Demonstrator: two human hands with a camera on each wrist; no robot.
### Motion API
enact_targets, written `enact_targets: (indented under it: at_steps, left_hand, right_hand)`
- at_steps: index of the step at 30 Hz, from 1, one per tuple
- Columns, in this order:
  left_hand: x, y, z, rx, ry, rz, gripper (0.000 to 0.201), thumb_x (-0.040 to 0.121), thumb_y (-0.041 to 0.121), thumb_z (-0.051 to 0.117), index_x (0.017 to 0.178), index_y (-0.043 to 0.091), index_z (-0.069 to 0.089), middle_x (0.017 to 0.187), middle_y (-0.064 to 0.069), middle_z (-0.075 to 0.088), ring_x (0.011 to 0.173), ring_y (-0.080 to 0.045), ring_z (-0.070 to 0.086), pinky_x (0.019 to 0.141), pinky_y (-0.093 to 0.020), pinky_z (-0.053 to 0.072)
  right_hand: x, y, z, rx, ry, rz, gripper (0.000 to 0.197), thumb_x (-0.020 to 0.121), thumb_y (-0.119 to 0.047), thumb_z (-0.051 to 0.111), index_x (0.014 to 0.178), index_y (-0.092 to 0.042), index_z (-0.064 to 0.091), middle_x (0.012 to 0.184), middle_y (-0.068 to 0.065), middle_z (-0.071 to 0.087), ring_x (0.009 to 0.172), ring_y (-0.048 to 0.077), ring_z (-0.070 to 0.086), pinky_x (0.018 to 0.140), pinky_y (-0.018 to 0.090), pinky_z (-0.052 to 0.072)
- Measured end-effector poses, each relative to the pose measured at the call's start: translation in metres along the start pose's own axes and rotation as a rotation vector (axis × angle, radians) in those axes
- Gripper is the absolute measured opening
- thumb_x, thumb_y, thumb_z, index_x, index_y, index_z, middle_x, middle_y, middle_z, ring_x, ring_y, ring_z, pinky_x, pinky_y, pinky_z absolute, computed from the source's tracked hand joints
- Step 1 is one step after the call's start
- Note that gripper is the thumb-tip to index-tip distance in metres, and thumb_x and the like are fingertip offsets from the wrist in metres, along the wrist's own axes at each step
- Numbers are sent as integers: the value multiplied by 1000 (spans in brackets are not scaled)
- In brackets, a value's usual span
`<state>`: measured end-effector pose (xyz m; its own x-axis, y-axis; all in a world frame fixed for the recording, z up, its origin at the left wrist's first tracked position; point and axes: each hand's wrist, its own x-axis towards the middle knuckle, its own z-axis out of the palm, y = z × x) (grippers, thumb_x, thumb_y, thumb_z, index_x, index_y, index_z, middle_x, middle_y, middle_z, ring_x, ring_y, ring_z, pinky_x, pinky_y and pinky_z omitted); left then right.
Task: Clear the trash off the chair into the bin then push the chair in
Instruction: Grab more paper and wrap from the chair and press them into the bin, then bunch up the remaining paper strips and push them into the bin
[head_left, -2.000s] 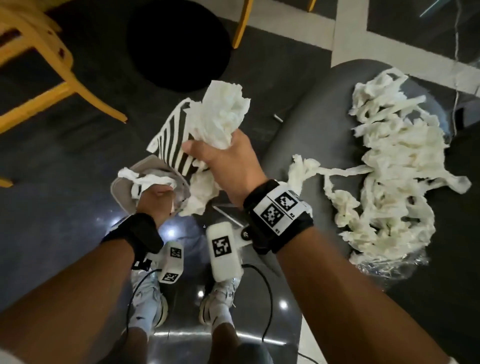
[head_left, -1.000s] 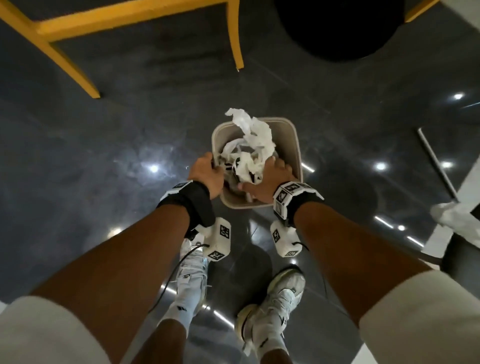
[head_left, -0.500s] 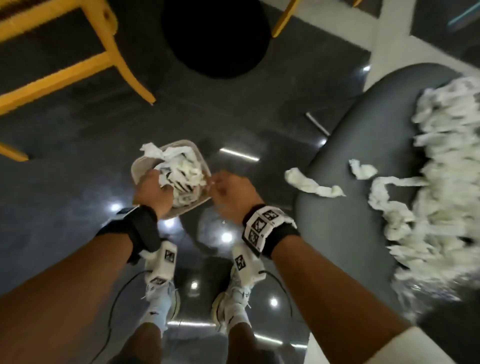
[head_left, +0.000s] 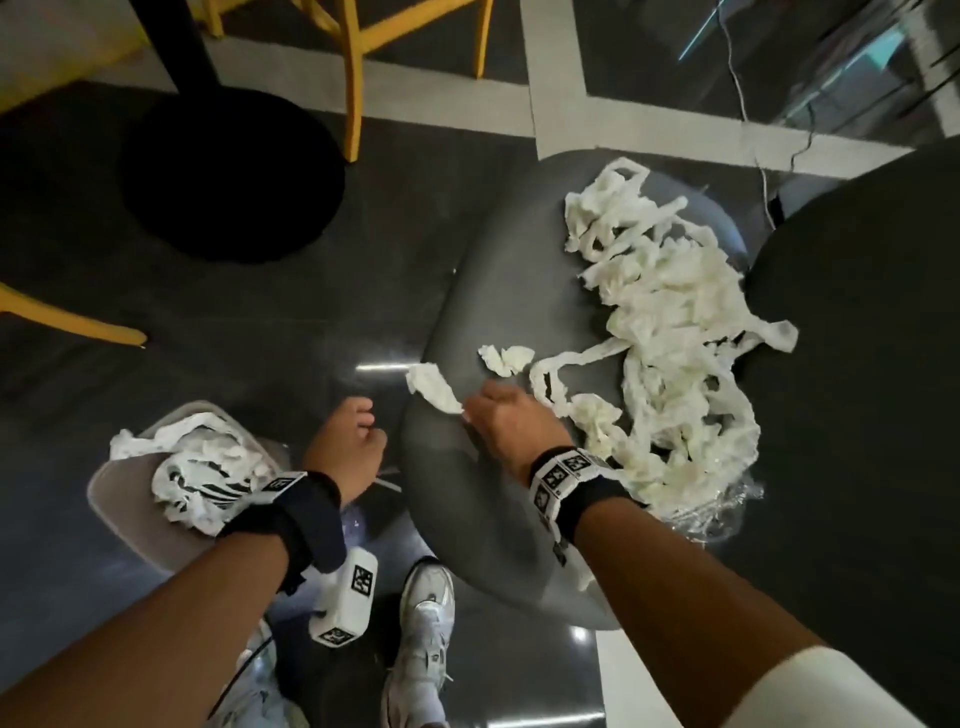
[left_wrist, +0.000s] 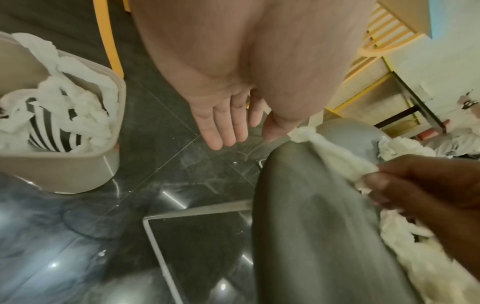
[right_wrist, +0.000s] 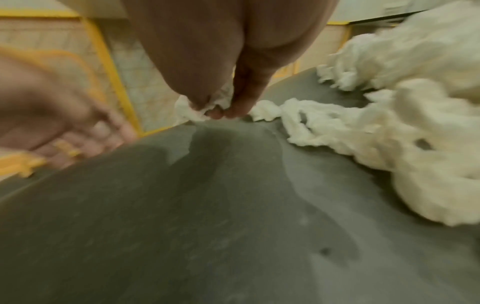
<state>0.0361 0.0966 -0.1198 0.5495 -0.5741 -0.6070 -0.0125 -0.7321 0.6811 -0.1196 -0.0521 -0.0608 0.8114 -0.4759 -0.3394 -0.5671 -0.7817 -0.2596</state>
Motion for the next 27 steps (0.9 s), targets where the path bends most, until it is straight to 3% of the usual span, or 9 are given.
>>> enact_targets:
  at_steps: [2,4,7,11,14,17,20,22,27]
  left_hand:
    - [-6,-9,5,3,-17,-25,40,91,2,53,131,5,49,128,-16,60,104,-25,60,92,-34,47]
    - [-13,-21,5,45,-36,-50,41,92,0,53,133,2,48,127,-18,59,104,-26,59,88,-29,42]
    - [-16,-42,2,110,-62,-99,41,91,0,55,131,1,50,127,-21,60,106,-32,62,92,-36,47]
    - [-13,-39,-1,167,-57,-55,37,90,1,55,126,6,54,121,-17,64,103,-28,64,90,-36,48]
    - [-10,-4,3,199,-8,73,35,89,-2,52,123,9,57,115,-14,65,98,-27,64,90,-35,47]
    - [-4,51,15,235,76,211,35,86,-4,50,117,9,60,112,-10,64,95,-24,63,88,-28,42]
    - [-2,107,37,268,92,327,35,85,-4,50,115,8,62,109,-3,60,91,-16,57,88,-22,38]
    - [-1,135,58,308,64,392,35,85,-3,51,117,8,63,109,-4,60,94,-18,58,88,-19,35]
    - [0,186,108,370,-121,573,41,85,19,52,126,17,54,123,-4,54,115,-25,58,99,-35,47]
  right_hand:
    - [-7,23,-6,-89,157,108,20,87,-9,60,106,-12,66,94,12,65,85,37,65,72,41,48]
    - [-12,47,-15,-144,135,224,54,88,-6,52,138,-25,50,107,8,61,88,35,63,80,40,44]
    - [-9,59,-23,-202,35,226,60,91,-14,46,146,-36,37,133,10,47,110,36,58,94,44,39]
    - [0,59,-9,-43,-174,226,71,89,-43,55,150,-38,20,164,-1,6,151,40,9,107,71,26]
    - [-3,70,-19,46,-276,189,53,95,-21,55,146,-21,40,159,11,25,143,42,30,109,53,40]
    - [-23,87,-36,16,-166,138,29,95,-5,52,122,-5,61,130,18,51,120,38,53,97,41,48]
    - [-58,101,-41,32,5,283,27,94,-13,55,120,-11,60,126,12,49,117,33,50,89,42,52]
    - [-78,101,-35,42,-84,335,40,92,-25,59,130,-14,53,140,12,41,125,35,44,95,47,50]
    - [-92,93,-14,186,-323,266,43,93,5,48,134,-8,49,141,20,40,125,41,50,102,48,48]
